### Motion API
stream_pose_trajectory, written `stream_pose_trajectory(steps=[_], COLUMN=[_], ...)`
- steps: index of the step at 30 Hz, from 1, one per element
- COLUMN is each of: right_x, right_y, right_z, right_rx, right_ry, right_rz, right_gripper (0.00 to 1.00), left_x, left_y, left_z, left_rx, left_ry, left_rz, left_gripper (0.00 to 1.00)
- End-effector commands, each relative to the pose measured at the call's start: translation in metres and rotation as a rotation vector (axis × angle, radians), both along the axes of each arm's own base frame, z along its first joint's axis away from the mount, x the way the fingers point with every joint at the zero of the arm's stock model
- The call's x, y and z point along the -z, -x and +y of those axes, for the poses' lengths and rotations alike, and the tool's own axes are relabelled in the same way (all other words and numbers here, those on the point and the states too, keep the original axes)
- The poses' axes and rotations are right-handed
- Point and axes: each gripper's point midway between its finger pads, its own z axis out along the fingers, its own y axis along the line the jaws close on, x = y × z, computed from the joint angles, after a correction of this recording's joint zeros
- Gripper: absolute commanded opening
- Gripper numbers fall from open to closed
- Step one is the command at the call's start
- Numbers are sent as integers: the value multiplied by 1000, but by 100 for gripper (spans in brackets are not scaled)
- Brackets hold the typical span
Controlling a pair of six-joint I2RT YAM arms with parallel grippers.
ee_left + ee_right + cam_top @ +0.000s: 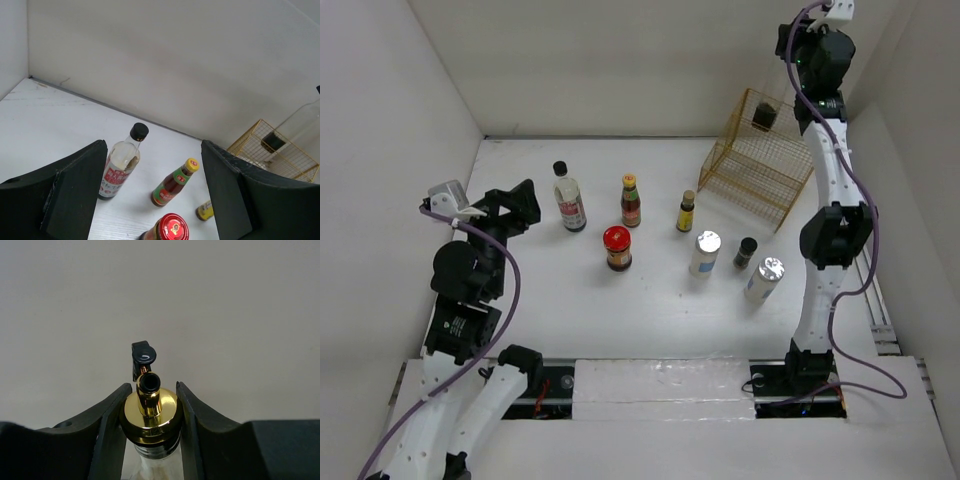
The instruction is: Organize the condiment bottles
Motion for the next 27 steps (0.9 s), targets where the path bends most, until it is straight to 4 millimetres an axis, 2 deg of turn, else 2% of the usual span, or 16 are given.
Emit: stream_pose_trajectory(steps=[1,3,4,5,10,11,13,18,19,21,22,25,27], right_x=[-116,-106,-91,-90,-59,-46,-40,4,13,23,35,50,63], right_y=[54,49,42,44,41,37,35,22,18,15,13,11,9], right_z=[0,-4,-4,-4,10,16,16,21,22,20,26,25,25], right_rx=[-8,-7,-6,-6,-34,-43,-43,-44,-44,-35,-44,-36,-36], right_ry=[-32,-26,-27,-27,-25,-26,-26,-29,-29,-32,-31,-43,-42], right_rz=[-319,-296,-267,-265,-219,-196,-185,-99,-88,-67,-47,-23,-2], right_gripper=[6,6,6,6,6,6,6,6,7,7,7,11,18], left_x=[-13,-13,-13,-13,-13,-13,-13,-18,-14,-14,-14,-14,-14], left_y=[1,1,1,1,1,1,1,4,3,3,3,3,3], left_z=[-2,-2,-2,-2,-2,-2,-2,-3,-4,-4,-4,-5,-5], left_rx=[14,14,14,14,14,14,14,24,24,24,24,33,33], left_ry=[21,21,21,21,21,21,21,26,23,23,23,21,21], left_rz=[-45,-45,-45,-45,-45,-45,-45,-65,-56,-56,-56,-57,-57], left_gripper=[71,71,71,71,71,71,71,71,71,71,71,71,71])
